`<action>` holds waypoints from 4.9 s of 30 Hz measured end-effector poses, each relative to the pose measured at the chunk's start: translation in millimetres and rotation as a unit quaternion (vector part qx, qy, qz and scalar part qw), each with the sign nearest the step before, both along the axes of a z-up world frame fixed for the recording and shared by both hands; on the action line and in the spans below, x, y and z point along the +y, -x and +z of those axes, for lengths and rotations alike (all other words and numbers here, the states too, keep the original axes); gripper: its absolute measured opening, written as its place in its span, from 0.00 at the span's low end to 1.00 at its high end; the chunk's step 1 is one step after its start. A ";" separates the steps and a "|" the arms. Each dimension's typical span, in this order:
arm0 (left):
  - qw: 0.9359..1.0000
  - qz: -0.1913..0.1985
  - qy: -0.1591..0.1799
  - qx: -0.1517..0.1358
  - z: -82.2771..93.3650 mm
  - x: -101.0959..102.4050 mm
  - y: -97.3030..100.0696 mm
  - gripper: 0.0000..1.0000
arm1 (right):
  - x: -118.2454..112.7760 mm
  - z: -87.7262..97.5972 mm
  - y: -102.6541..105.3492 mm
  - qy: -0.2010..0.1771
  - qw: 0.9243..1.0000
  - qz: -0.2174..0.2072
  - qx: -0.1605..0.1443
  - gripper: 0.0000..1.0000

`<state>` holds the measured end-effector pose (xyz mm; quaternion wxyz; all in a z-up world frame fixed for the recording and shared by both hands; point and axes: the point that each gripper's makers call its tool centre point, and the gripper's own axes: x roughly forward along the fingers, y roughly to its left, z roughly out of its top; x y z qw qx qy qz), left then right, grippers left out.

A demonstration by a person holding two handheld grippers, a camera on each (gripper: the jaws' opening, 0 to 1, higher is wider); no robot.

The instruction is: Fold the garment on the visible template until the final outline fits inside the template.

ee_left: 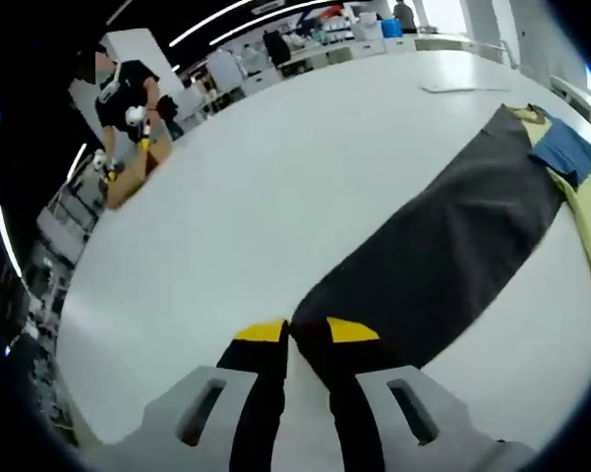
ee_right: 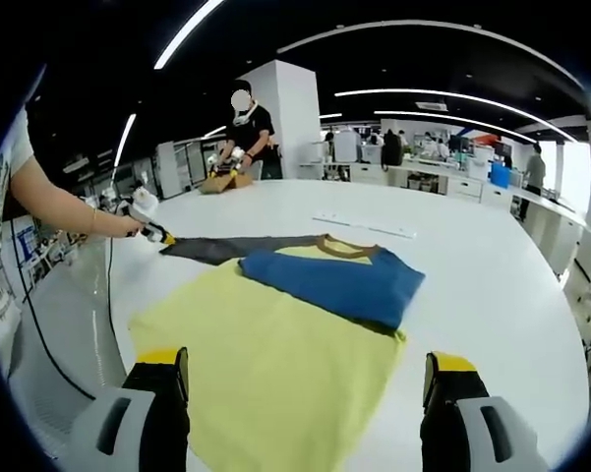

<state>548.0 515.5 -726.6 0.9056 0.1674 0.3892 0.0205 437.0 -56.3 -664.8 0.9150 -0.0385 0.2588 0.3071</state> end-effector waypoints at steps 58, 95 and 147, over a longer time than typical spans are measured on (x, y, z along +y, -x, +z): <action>0.966 0.183 0.178 -0.029 -17.3 -19.3 52.8 0.09 | -3.5 1.8 4.8 0.009 1.000 0.001 -0.012 0.97; 0.977 0.128 0.156 -0.062 9.5 -23.2 39.5 0.00 | -0.2 -1.5 16.5 0.008 1.000 0.017 -0.005 0.99; 0.971 -0.059 0.209 -0.097 70.7 -172.9 -19.7 0.00 | 15.1 -5.5 36.2 -0.006 0.999 0.041 -0.002 0.99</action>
